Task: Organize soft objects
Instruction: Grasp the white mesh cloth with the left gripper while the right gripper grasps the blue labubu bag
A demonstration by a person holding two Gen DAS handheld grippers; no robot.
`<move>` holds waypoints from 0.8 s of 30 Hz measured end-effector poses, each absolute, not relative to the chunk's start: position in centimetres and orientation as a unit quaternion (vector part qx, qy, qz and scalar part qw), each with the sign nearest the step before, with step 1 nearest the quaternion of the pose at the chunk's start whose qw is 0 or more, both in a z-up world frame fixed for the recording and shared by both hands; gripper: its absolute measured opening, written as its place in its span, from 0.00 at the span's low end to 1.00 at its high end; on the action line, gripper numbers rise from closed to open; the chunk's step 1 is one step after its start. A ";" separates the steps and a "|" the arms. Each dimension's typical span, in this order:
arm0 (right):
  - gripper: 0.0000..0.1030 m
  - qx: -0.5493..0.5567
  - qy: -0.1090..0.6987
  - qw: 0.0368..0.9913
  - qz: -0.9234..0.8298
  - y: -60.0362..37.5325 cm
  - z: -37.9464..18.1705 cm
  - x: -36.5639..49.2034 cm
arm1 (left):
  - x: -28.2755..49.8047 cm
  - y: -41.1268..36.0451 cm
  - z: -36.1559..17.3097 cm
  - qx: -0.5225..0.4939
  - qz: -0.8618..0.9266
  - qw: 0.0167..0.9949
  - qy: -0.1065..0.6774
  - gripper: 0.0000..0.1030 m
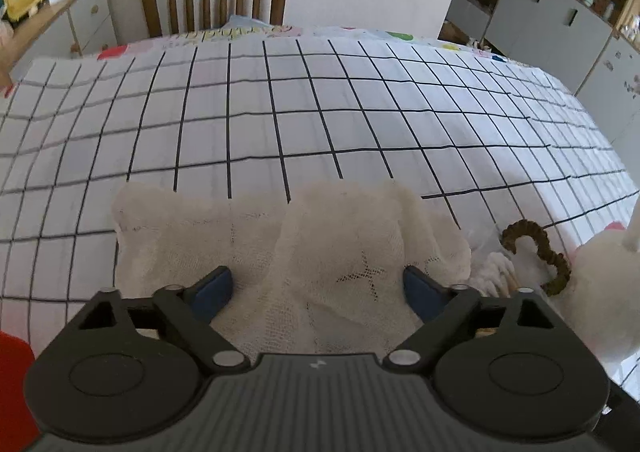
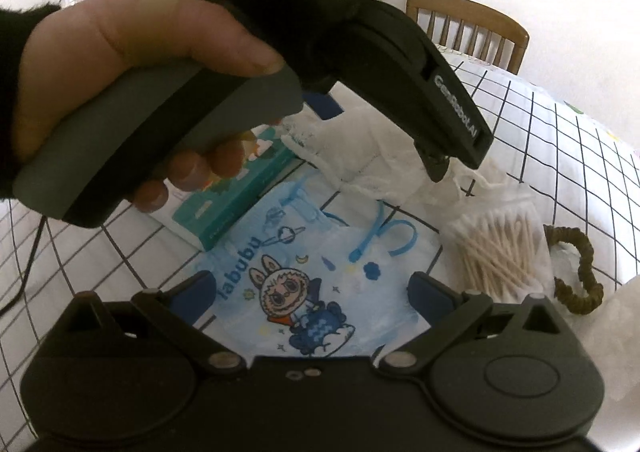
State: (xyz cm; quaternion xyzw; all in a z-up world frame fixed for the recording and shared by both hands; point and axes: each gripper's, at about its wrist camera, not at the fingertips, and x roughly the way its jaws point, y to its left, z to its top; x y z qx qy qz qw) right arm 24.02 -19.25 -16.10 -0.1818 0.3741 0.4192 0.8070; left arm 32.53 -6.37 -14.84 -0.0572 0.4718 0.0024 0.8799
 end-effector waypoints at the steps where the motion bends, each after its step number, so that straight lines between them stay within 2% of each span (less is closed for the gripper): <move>1: 1.00 -0.185 0.372 0.807 0.420 -19.2 -16.2 23.9 | 32.5 -6.5 -14.8 -0.051 0.004 0.881 0.470 0.81; 7: 0.96 -0.187 0.366 0.807 0.423 -19.1 -16.4 23.3 | 32.4 -6.6 -14.6 -0.033 0.010 0.888 0.458 0.49; 8: 0.92 -0.188 0.365 0.807 0.425 -19.1 -16.4 23.1 | 32.4 -6.7 -14.6 -0.030 0.012 0.889 0.457 0.41; 12: 0.77 -0.190 0.360 0.804 0.433 -19.3 -16.0 22.5 | 32.4 -6.2 -14.5 -0.030 0.016 0.890 0.455 0.29; 14: 0.65 -0.190 0.359 0.803 0.436 -19.2 -15.7 22.2 | 32.3 -6.0 -14.4 -0.035 0.017 0.890 0.454 0.21; 15: 0.60 -0.191 0.359 0.802 0.437 -19.2 -15.6 22.1 | 32.2 -5.9 -14.4 -0.038 0.017 0.891 0.453 0.19; 17: 0.42 -0.191 0.358 0.802 0.438 -19.2 -15.4 21.7 | 32.0 -5.8 -14.1 -0.041 0.017 0.892 0.450 0.18; 20: 0.24 -0.185 0.362 0.801 0.439 -19.4 -14.9 21.3 | 31.6 -5.6 -13.5 -0.045 0.017 0.895 0.443 0.16; 24: 0.17 -0.174 0.358 0.811 0.428 -20.2 -14.2 20.8 | 31.0 -5.1 -12.6 -0.057 0.017 0.900 0.433 0.16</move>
